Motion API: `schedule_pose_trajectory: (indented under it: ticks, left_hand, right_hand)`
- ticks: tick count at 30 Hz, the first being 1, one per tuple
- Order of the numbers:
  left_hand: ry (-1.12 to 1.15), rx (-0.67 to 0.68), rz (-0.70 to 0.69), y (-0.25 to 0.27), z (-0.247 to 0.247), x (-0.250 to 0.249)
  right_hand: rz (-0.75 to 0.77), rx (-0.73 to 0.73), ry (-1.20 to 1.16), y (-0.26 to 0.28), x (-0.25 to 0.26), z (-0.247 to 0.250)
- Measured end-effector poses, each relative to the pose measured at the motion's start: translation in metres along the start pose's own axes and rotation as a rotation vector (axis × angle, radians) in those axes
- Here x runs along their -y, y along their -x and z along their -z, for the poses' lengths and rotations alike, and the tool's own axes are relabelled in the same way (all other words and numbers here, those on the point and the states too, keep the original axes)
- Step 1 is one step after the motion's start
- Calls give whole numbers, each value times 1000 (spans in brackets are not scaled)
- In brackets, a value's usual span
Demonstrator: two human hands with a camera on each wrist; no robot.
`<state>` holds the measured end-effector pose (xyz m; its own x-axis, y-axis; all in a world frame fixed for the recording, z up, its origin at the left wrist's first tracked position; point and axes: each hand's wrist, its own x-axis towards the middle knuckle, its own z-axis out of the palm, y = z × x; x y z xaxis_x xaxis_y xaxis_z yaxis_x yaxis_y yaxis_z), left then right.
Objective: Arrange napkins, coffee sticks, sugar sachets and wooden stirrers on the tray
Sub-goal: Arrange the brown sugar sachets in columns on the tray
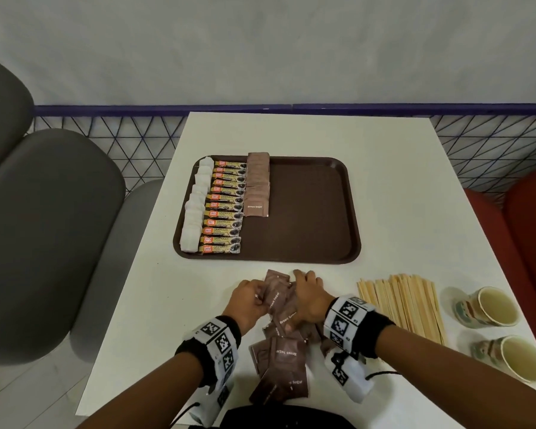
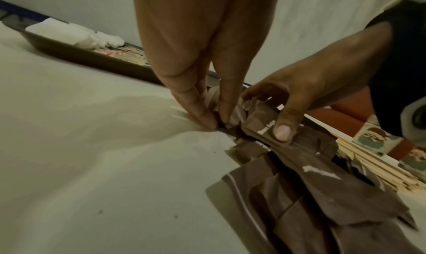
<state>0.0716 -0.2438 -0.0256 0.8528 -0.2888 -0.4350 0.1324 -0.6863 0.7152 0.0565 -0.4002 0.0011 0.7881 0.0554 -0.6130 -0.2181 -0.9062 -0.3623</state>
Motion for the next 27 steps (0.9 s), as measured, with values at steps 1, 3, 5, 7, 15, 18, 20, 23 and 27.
schedule_pose_trajectory:
  ticks: [1,3,5,7,15,18,20,23,27]
  left_hand:
    - [15,-13,6,0,0,1]
    - [27,-35,2,0,0,1]
    - [30,-41,-10,2,0,1]
    - [25,-42,-15,2,-1,1]
    - [76,-53,24,3,2,-3]
    - [164,-52,17,6,8,-4]
    - [264,-49,22,9,12,-4]
    - [398,-59,31,11,20,-3]
    - [526,-157,19,9,36,-5]
  right_hand:
    - [-6,1,-36,-3,1,0]
    - [10,10,-69,-7,2,2]
    - [32,14,-65,-9,2,2]
    - [46,3,-77,-10,2,0]
    - [140,84,-204,-15,7,-2]
    - [144,96,-137,-17,9,0]
    - [157,82,-137,-17,10,0]
    - [210,78,-208,-20,7,4]
    - [207,55,-432,-25,2,16]
